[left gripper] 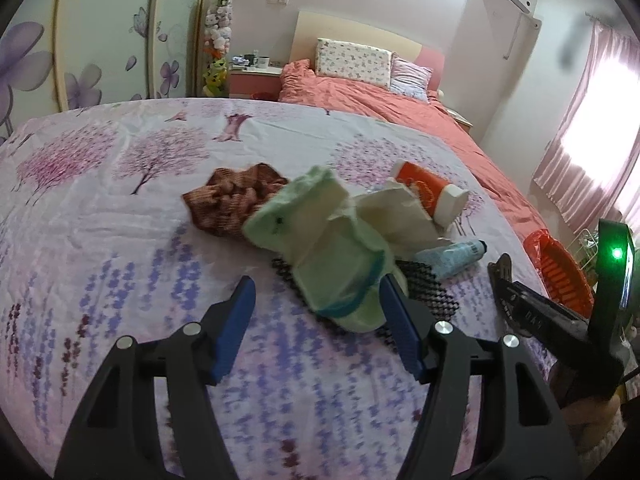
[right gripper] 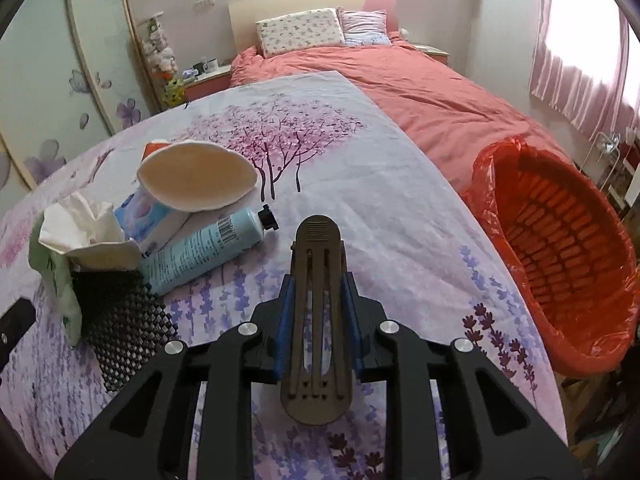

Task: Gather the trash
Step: 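Grasp the brown comb with the right gripper and lift it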

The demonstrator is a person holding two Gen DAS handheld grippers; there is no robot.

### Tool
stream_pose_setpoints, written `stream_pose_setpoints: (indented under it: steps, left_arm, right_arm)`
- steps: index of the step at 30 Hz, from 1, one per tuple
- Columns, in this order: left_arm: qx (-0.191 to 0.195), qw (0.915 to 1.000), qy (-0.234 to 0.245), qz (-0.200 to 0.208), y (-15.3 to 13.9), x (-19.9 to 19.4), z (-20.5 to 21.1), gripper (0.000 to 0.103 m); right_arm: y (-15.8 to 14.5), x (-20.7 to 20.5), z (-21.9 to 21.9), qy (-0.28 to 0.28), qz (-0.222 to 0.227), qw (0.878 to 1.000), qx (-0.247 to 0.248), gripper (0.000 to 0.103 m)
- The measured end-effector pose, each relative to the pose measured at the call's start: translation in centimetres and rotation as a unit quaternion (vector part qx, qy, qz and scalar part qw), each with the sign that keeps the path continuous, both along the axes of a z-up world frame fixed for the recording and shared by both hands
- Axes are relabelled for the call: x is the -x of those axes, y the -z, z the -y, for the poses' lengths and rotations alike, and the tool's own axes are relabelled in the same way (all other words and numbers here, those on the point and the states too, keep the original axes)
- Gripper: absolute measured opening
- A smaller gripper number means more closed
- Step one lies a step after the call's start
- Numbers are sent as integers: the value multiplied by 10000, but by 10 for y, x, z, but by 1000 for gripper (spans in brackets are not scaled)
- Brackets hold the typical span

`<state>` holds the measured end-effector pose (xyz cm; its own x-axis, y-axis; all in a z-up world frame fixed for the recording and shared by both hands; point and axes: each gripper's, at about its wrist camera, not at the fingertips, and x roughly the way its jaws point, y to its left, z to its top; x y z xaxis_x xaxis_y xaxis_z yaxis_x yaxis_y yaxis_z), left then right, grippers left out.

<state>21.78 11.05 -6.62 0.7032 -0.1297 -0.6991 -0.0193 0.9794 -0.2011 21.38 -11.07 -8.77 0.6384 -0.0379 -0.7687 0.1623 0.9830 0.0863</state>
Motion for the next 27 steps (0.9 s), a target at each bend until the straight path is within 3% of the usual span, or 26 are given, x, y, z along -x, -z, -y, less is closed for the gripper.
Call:
stream_pose_setpoints:
  steps: [7, 12, 19, 27]
  left_arm:
    - [-81, 9999, 56, -105, 4, -23, 27, 63]
    - [-62, 9995, -41, -292, 10, -33, 28, 57]
    - [-63, 9994, -8, -331, 12, -35, 29, 52]
    - [-53, 9995, -71, -317, 12, -33, 15, 52]
  right_arm:
    - [0, 0, -1, -10, -21, 10000, -11, 24]
    - [-3, -14, 5, 28, -185, 9995, -242, 24]
    - [1, -13, 3, -108, -76, 9999, 62, 28]
    - [2, -27, 36, -33, -62, 9988, -476, 31]
